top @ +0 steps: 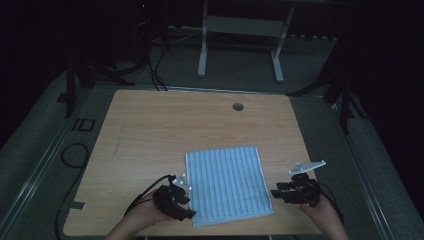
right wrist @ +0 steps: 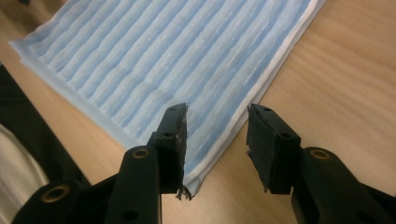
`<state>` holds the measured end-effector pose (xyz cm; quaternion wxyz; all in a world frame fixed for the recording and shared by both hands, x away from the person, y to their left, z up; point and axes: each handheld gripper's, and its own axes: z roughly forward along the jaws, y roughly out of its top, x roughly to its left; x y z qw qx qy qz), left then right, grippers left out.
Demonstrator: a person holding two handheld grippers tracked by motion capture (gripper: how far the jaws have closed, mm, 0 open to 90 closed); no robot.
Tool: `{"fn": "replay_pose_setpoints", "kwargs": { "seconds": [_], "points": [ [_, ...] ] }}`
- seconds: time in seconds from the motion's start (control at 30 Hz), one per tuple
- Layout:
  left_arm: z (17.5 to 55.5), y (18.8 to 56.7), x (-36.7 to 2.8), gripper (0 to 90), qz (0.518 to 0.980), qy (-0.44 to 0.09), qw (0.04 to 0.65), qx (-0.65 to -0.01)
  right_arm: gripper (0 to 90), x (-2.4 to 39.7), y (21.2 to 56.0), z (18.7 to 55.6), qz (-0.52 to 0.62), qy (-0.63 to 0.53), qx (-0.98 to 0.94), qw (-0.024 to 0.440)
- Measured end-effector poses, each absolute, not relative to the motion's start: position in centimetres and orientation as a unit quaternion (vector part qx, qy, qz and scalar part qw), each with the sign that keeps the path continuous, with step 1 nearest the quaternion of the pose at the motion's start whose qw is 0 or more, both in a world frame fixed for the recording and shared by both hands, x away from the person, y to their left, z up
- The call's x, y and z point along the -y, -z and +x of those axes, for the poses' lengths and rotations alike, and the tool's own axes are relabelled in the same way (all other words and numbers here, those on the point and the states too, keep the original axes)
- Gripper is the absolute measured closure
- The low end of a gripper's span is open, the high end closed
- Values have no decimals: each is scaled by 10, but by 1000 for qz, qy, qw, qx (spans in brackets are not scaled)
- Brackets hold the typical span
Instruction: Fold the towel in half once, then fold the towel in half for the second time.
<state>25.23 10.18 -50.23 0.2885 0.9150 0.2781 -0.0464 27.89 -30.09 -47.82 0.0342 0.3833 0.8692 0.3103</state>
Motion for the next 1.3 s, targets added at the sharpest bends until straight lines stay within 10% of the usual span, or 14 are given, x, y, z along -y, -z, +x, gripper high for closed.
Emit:
{"fn": "replay_pose_setpoints", "kwargs": {
  "seconds": [1.3],
  "points": [
    [396,510,-124,417,856,-50,292,-423,523,253,481,449,424,-270,-863,49]
  ]
}}
